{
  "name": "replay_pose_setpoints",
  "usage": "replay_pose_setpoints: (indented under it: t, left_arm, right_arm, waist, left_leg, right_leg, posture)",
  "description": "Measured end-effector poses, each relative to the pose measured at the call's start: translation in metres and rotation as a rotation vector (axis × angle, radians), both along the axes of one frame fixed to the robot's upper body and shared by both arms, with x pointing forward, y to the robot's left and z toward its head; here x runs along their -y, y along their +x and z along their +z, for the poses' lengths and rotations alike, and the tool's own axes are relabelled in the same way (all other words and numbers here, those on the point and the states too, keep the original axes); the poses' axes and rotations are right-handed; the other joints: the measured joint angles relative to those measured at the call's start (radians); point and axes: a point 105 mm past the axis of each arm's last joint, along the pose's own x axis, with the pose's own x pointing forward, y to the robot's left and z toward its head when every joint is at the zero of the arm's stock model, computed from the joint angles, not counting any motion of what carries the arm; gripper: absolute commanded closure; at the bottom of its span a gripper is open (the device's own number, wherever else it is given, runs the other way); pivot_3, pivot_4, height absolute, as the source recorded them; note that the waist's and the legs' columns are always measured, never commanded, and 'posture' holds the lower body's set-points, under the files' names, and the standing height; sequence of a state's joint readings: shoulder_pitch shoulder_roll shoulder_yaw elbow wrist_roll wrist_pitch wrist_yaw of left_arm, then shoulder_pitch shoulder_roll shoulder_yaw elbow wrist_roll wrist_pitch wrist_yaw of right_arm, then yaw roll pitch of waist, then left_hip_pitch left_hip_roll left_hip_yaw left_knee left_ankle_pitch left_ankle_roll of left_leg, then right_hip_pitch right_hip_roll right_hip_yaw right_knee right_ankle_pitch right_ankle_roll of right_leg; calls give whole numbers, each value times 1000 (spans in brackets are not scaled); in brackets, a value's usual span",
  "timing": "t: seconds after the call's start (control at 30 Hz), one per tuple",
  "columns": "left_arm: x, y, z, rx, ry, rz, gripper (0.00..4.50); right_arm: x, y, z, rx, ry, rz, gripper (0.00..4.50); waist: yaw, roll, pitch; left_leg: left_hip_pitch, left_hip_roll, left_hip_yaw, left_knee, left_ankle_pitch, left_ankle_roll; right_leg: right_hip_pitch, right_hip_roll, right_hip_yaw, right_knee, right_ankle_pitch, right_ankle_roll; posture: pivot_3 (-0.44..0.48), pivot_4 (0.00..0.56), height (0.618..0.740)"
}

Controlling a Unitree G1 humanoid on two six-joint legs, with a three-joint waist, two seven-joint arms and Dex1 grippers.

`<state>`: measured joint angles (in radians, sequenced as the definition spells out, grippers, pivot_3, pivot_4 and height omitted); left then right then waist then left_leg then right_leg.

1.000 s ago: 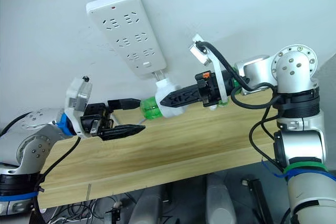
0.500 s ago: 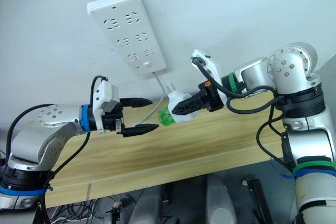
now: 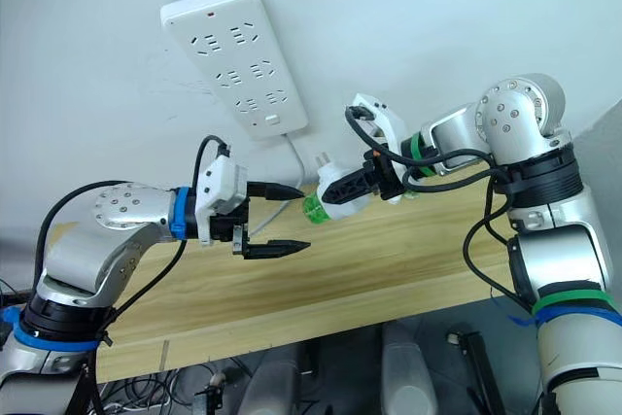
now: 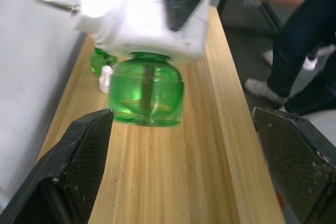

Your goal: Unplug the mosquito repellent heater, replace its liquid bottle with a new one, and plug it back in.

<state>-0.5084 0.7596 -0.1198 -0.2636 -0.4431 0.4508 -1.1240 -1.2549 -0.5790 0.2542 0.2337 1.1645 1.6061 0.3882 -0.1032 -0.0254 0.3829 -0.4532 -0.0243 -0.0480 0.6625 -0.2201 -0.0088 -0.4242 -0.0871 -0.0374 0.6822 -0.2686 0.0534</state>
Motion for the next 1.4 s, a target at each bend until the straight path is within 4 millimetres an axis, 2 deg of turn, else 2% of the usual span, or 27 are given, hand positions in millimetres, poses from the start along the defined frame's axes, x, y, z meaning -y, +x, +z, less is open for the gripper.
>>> replay_pose_setpoints:
  t: [0.37, 0.63, 1.07, 1.4]
  left_arm:
    - [0, 17, -9, 71, 47, 30, 13]
    - [9, 27, -8, 77, 30, 40, 13]
    - [20, 33, -16, 59, 29, 38, 13]
    - [22, 36, -19, 53, 37, 45, 13]
  right_arm:
    - [-1, 1, -3, -36, -31, -20, 1507]
    - [-1, 6, -1, -39, -43, -62, 1507]
    - [-3, 10, -6, -64, -54, -99, 1507]
    - [-6, 13, 2, -56, -41, -120, 1507]
  waist:
    - [-6, 0, 0]
    - [-8, 0, 0]
    - [-9, 0, 0]
    - [-11, 0, 0]
  left_leg:
    - [0, 0, 0, 0, 0, 0]
    - [0, 0, 0, 0, 0, 0]
    - [0, 0, 0, 1, 0, 0]
    - [-1, 0, 0, 1, 0, 0]
  right_leg:
    - [0, 0, 0, 0, 0, 0]
    - [0, 0, 0, 0, 0, 0]
    - [0, 0, 0, 1, 0, 0]
    - [0, 0, 0, 1, 0, 0]
  posture:
    - [-233, 330, 734]
    - [-239, 332, 734]
    - [-250, 333, 734]
    - [-255, 331, 734]
